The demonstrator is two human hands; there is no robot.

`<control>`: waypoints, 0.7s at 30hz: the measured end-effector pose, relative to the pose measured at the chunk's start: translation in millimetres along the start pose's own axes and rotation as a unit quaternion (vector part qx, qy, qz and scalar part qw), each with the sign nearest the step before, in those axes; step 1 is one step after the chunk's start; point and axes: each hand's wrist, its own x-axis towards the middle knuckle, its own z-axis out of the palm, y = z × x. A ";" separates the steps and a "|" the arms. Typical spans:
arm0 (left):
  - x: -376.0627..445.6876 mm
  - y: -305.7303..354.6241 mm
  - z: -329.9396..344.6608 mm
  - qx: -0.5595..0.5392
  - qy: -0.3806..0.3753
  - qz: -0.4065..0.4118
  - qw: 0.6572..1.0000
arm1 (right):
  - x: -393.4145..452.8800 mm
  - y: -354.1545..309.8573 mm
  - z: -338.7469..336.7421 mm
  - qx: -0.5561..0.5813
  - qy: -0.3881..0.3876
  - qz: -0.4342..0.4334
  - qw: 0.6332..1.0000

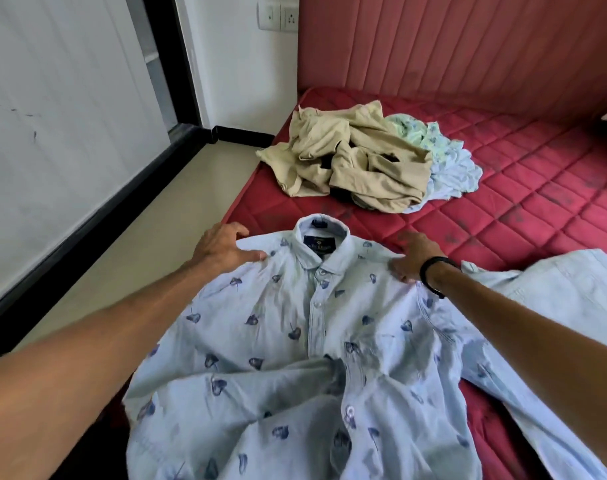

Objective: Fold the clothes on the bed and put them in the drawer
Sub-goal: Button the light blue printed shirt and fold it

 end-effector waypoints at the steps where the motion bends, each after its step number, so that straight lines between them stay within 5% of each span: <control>1: 1.3 2.5 -4.1 -0.018 -0.027 -0.006 0.999 | 1.7 -0.7 -0.7 -0.028 -0.014 0.002 0.999; 4: 7.2 10.2 -20.9 -0.026 -0.133 -0.028 0.990 | -0.4 -6.1 -13.0 -0.051 -0.053 0.037 0.997; 7: -3.2 27.5 -59.4 0.019 -0.130 -0.002 0.991 | -10.3 -16.4 -48.4 0.031 -0.055 0.081 0.995; 14: -61.6 87.3 -231.0 0.038 0.130 0.225 0.965 | -74.6 -66.8 -207.9 0.276 0.118 -0.008 0.954; 18: -122.3 142.3 -319.4 0.056 0.322 0.240 0.914 | -128.8 -89.3 -322.9 0.240 0.324 -0.113 0.908; 21: -169.4 183.4 -381.2 0.041 0.463 0.217 0.858 | -183.0 -102.5 -398.8 0.188 0.385 -0.186 0.884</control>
